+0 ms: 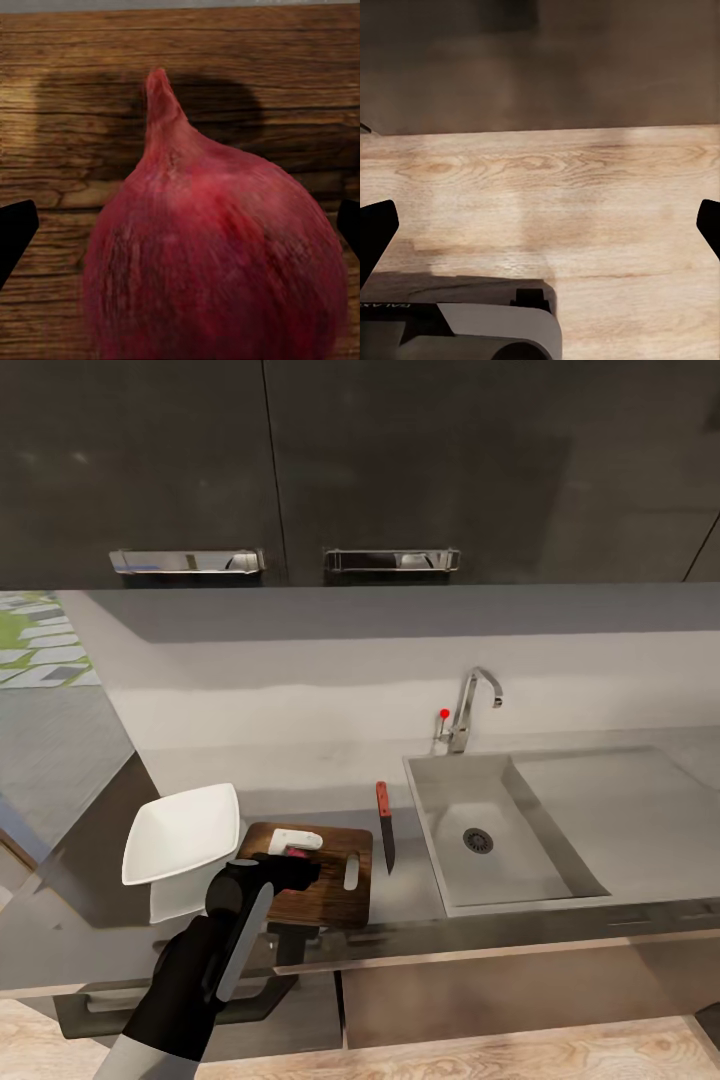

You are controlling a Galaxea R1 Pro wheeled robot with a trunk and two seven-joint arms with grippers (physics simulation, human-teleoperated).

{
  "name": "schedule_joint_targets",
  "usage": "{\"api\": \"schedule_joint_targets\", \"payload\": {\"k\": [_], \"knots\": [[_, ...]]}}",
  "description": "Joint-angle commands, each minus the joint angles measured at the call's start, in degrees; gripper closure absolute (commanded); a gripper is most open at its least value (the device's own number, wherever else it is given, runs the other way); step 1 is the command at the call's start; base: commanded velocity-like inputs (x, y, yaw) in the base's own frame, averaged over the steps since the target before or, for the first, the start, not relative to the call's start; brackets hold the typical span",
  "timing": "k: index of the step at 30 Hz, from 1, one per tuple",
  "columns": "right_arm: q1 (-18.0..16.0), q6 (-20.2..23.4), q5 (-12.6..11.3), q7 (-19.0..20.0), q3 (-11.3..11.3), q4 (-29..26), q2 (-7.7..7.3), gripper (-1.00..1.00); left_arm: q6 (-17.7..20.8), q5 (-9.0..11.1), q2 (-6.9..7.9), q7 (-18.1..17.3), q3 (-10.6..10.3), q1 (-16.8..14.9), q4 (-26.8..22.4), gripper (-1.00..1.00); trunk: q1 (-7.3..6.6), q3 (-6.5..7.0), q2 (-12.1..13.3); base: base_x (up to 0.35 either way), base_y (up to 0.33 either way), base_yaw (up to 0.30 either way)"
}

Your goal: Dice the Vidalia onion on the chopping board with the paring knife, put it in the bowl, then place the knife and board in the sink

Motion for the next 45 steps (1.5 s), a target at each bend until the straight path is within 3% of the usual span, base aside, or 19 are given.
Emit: {"api": "schedule_joint_targets", "payload": {"k": [1,22,31,45], "knots": [[0.0,-0.2,0.2,-0.2,0.0,0.0,0.00,-1.00,0.2,0.6,0.00,0.6,0.0,0.0,0.0,-1.00,0.02,-0.07,-0.1,0.000,0.000,0.000],[0.0,-0.2,0.2,-0.2,0.0,0.0,0.00,-1.00,0.3,0.6,0.00,0.6,0.0,0.0,-1.7,-1.00,0.02,1.66,-0.1,0.000,0.000,0.000],[0.0,-0.2,0.2,-0.2,0.0,0.0,0.00,-1.00,2.8,0.5,0.00,0.6,0.0,0.0,-3.5,-1.00,0.02,2.48,-0.1,-0.010,0.000,0.000],[0.0,-0.2,0.2,-0.2,0.0,0.0,0.00,-1.00,3.0,0.6,0.00,0.6,0.0,0.0,-3.6,-1.00,0.02,3.75,-0.1,-0.303,0.000,0.000]]}}
